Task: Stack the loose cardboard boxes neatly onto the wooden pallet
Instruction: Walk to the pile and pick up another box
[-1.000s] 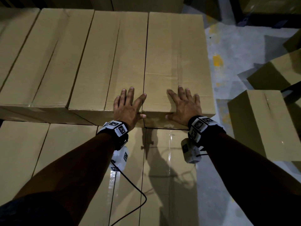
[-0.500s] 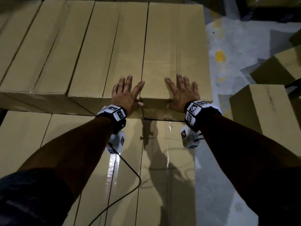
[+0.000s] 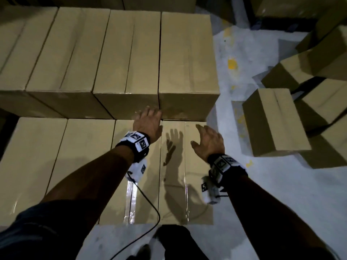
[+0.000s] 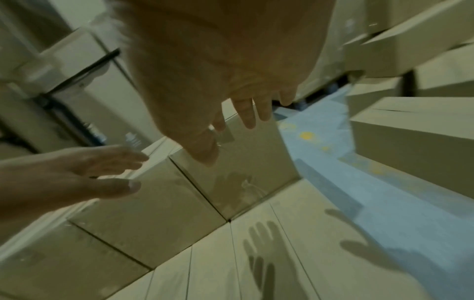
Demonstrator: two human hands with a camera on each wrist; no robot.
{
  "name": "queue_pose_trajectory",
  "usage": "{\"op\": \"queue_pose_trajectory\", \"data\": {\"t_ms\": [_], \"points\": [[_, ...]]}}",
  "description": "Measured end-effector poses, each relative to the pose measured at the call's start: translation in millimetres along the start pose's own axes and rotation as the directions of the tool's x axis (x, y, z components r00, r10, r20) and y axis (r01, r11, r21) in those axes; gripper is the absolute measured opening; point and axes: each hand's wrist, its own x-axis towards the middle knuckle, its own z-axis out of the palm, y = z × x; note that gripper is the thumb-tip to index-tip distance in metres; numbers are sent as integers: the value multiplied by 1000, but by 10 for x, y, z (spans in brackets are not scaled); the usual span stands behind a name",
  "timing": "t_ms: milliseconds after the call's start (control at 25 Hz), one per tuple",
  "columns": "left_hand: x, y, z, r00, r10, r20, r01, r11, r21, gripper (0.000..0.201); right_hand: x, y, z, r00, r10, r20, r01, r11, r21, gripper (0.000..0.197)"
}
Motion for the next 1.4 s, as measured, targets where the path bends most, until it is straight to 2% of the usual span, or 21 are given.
{"op": "queue_pose_trajectory", "data": {"t_ms": [280,480,760,960,1080,1240,1400], "points": [[-1617,210,-16,989,137,-64,-139,990,-21,53,-1676,-79,150,983,175,-59,-166,977,135,62],[-2591,446,-133,955,272,-121,-278,960,-33,48,-2951,-144,225,941,318,-118,-281,926,253,56],[-3339,1212,-120,879,448,-161,-453,892,9,43,-4116,246,275,843,515,-152,-435,821,371,53],[-3634,2146,-3,814,560,-154,-563,826,28,45,-4722,982,326,769,616,-170,-496,743,450,52],[-3765,2928,161,791,595,-143,-596,802,41,45,-5076,1651,322,742,647,-175,-515,718,469,52],[-3925,3945,273,799,587,-133,-591,807,7,44,-5441,2554,143,753,638,-159,-517,724,455,52],[-3934,4527,222,832,542,-119,-547,837,-11,45,-5575,3139,-125,776,610,-159,-492,744,453,52]]}}
